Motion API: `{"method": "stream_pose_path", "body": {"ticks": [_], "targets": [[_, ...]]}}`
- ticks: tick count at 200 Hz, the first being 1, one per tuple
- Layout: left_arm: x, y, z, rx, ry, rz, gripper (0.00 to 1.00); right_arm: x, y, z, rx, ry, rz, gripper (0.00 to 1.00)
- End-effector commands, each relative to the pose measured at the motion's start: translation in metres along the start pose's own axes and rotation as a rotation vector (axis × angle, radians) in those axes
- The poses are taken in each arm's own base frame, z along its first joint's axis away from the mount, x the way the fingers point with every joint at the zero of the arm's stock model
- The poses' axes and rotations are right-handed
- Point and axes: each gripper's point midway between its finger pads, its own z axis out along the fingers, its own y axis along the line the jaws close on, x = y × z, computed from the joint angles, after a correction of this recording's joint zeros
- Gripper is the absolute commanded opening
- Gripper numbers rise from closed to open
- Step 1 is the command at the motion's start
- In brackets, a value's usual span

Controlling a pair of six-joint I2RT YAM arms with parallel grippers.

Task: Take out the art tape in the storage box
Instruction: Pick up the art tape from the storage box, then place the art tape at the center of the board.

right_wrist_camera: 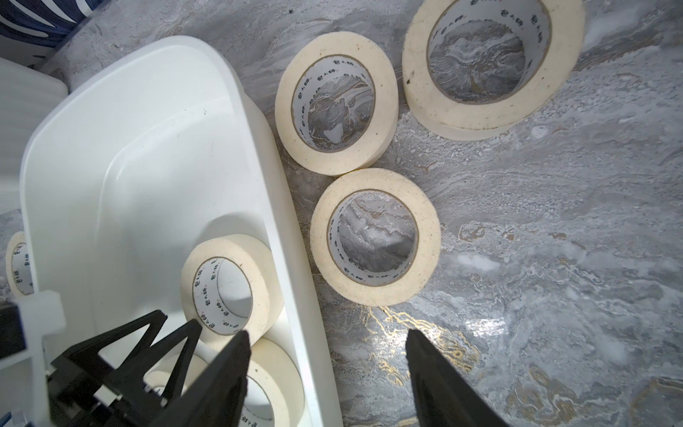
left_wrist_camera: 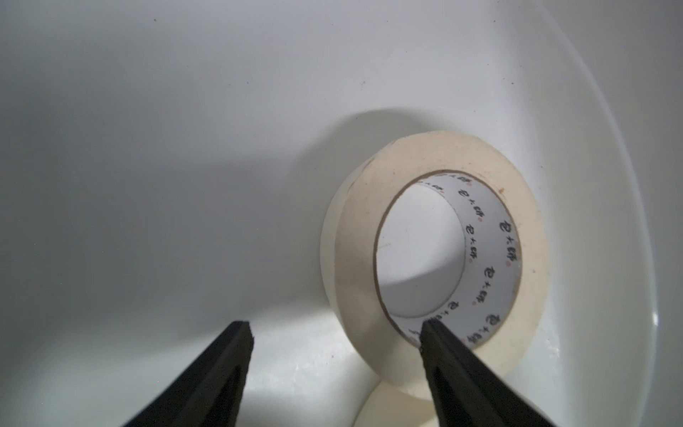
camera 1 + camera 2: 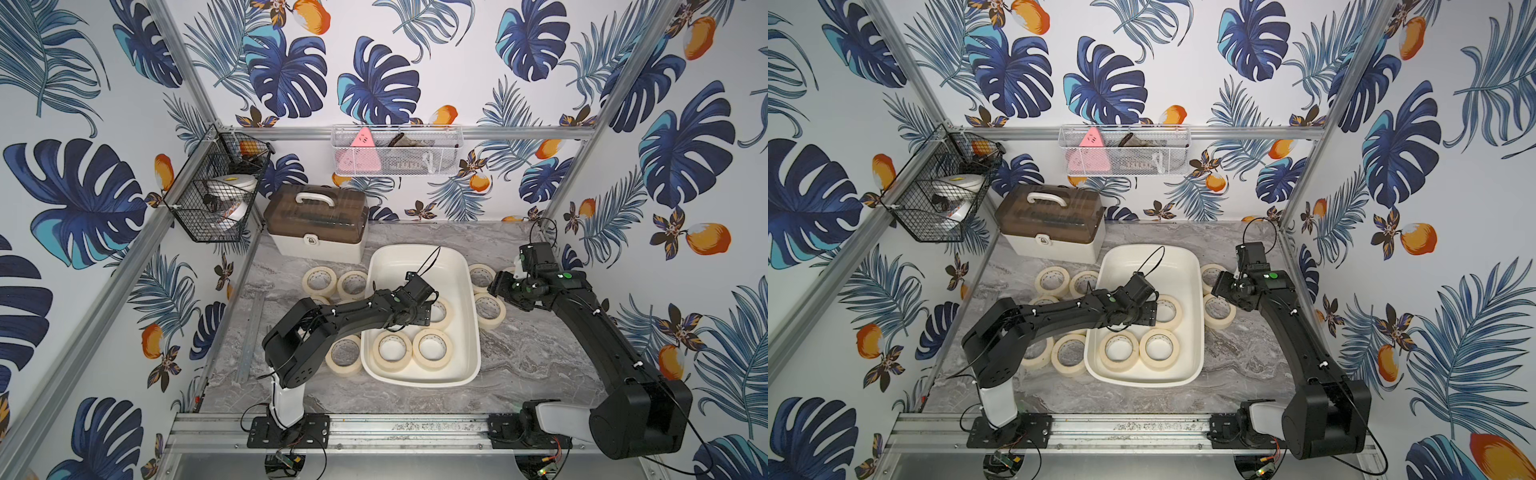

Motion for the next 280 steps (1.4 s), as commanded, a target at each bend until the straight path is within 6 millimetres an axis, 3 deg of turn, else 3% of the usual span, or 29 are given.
{"method": "stream_pose_path", "body": {"ticks": [1,31,56,77,131,176,220,255,280], "targets": [[-0.008,-0.007,0.012,0.032,-0.02,-0.024,0.76,0.0,0.003,-0.003,-0.017,0.003,-0.021,0.69],[-0.004,-0.003,0.03,0.007,-0.002,-0.017,0.67,0.0,0.001,-0.002,-0.005,0.004,-0.027,0.69],[-0.003,-0.006,0.038,0.016,0.003,-0.017,0.54,0.0,0.0,-0.001,0.0,0.007,-0.029,0.69],[-0.004,-0.007,0.041,0.013,0.007,-0.01,0.35,0.0,0.003,0.0,-0.01,0.004,-0.035,0.69],[-0.025,-0.017,0.019,0.011,-0.033,0.011,0.13,0.002,0.013,-0.001,-0.082,-0.002,-0.047,0.69],[-0.044,-0.034,-0.026,-0.033,-0.077,0.057,0.1,0.004,0.024,-0.013,-0.137,-0.015,-0.063,0.7],[-0.059,-0.069,-0.064,-0.022,-0.113,0.11,0.1,0.011,0.041,-0.022,-0.157,-0.025,-0.135,0.7],[-0.065,-0.092,-0.078,-0.015,-0.125,0.142,0.1,0.023,0.069,-0.031,-0.227,-0.024,-0.219,0.72],[-0.067,-0.107,-0.086,0.009,-0.136,0.157,0.1,0.03,0.076,-0.03,-0.215,-0.025,-0.255,0.73]]}}
